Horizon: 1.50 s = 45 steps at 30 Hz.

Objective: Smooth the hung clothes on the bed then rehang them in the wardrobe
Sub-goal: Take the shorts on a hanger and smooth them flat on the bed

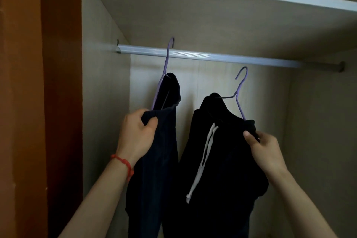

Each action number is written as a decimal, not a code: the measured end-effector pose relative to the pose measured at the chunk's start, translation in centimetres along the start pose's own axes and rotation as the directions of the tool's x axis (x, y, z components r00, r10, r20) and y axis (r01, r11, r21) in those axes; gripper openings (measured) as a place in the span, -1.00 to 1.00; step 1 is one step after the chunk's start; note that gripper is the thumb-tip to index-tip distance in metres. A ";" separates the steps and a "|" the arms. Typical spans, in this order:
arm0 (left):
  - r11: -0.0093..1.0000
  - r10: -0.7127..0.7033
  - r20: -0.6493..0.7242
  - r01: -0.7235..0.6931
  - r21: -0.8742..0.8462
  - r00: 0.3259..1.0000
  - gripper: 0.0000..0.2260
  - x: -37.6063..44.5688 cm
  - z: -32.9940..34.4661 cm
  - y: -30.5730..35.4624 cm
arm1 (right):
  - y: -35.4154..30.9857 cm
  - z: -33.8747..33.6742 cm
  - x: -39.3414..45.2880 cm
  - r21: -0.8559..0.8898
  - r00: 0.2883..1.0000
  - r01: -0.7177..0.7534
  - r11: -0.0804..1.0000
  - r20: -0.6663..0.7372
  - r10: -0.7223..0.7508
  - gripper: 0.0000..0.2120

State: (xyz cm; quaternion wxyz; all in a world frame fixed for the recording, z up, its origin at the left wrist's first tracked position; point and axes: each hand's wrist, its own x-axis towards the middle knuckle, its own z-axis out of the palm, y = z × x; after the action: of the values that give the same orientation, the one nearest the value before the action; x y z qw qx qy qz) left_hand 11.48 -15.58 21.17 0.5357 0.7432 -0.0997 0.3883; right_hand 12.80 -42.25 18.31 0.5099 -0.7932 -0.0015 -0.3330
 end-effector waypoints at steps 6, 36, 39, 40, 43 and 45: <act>0.993 -0.011 0.051 0.017 -0.120 0.999 -0.90 -3.7 0.2 -0.7 | 1.1 -2.8 -3.7 -0.065 0.989 0.074 0.995 -0.124 -0.082 -0.75; 0.758 0.300 0.734 0.316 -0.571 0.609 -0.92 -15.8 -10.9 -3.7 | -17.8 -0.2 -42.1 -0.309 0.576 -0.486 0.818 -0.816 0.035 -0.77; 0.744 0.329 0.741 0.323 -0.585 0.585 -0.83 -17.4 -12.0 -2.8 | -19.9 -0.9 -45.2 -0.317 0.539 -0.523 0.791 -0.842 0.019 -0.72; 0.738 0.341 0.744 0.326 -0.590 0.574 -0.80 -18.0 -12.5 -2.4 | -20.5 -1.3 -46.2 -0.319 0.526 -0.533 0.783 -0.851 0.011 -0.72; 0.716 0.364 0.742 0.340 -0.610 0.564 -0.75 -19.6 -14.3 -1.2 | -21.9 -2.1 -49.1 -0.317 0.483 -0.557 0.768 -0.876 -0.012 -0.73; 0.697 0.395 0.729 0.336 -0.634 0.559 -0.74 -20.7 -15.5 -0.6 | -22.5 -2.4 -51.0 -0.319 0.458 -0.572 0.756 -0.888 -0.029 -0.75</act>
State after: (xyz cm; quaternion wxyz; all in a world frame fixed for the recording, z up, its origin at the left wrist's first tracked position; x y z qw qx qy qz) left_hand -9.52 -7.30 8.55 0.6597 0.5610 -0.4952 -0.0698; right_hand -35.80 -16.20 10.07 0.2218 -0.6246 0.4864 -0.5693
